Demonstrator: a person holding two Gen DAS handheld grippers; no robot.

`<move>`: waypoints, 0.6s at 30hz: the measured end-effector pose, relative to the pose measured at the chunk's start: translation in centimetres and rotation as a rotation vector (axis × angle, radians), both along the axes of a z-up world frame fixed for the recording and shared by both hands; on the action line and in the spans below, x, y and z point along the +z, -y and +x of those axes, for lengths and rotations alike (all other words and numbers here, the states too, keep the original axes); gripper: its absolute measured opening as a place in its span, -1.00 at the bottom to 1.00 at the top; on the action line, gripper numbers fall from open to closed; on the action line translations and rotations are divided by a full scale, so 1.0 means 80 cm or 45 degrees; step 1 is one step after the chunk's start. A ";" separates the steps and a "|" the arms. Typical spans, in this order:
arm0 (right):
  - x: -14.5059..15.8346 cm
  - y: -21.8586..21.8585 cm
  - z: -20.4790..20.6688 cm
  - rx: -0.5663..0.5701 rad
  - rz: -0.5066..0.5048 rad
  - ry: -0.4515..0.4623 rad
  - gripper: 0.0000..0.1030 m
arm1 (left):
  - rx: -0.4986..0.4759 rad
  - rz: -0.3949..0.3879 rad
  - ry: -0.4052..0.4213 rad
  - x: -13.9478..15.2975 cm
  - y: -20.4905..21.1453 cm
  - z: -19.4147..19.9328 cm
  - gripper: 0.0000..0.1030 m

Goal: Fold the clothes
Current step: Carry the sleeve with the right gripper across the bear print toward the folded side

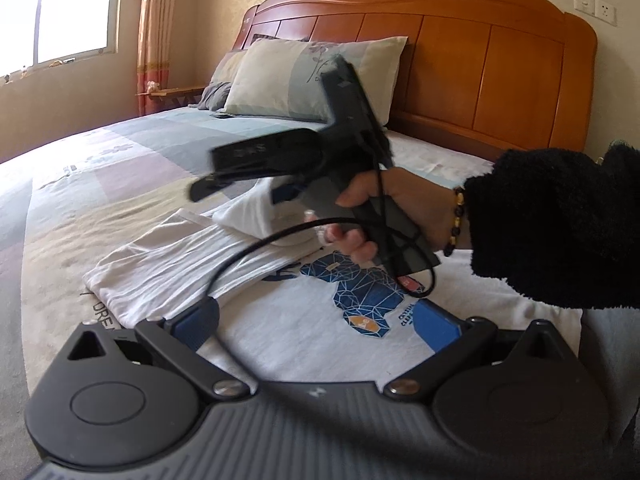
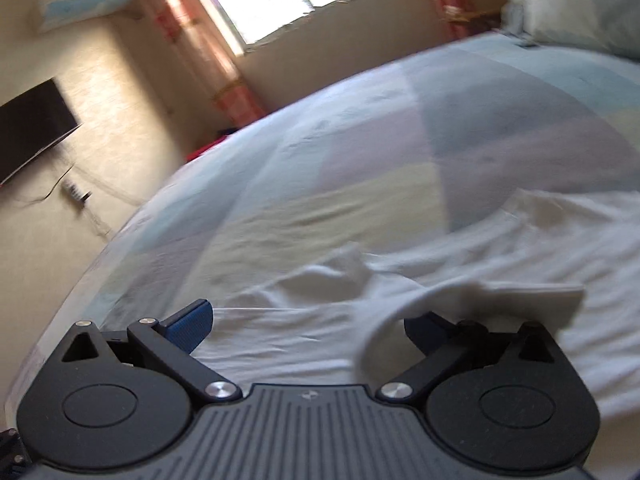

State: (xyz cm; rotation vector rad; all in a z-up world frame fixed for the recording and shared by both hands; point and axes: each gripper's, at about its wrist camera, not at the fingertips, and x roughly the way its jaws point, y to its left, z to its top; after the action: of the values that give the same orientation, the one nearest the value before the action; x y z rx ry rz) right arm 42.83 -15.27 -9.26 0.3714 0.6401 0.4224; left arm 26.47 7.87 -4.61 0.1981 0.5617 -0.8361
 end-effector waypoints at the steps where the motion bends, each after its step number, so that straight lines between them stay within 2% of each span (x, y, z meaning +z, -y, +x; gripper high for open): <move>1: 0.004 -0.014 0.002 0.042 -0.027 0.017 1.00 | -0.001 0.002 0.001 0.000 0.001 -0.001 0.99; 5: 0.004 -0.070 0.010 0.219 -0.176 0.025 1.00 | 0.026 0.004 -0.014 -0.001 0.000 0.002 0.99; 9: -0.013 -0.108 0.005 0.353 -0.367 0.007 1.00 | 0.041 -0.020 -0.018 0.001 -0.005 0.003 0.99; 17: -0.028 -0.103 -0.015 0.279 -0.513 -0.041 1.00 | 0.054 -0.018 -0.016 0.006 -0.002 0.006 0.99; 18: -0.029 -0.097 -0.013 0.246 -0.500 -0.055 1.00 | 0.054 -0.020 -0.015 0.006 -0.002 0.006 0.99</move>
State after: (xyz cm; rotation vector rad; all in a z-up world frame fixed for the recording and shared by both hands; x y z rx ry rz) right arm 41.77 -7.52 -11.61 -0.0559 0.7860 0.4615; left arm 26.99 8.03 -4.10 0.1665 0.5685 -0.8010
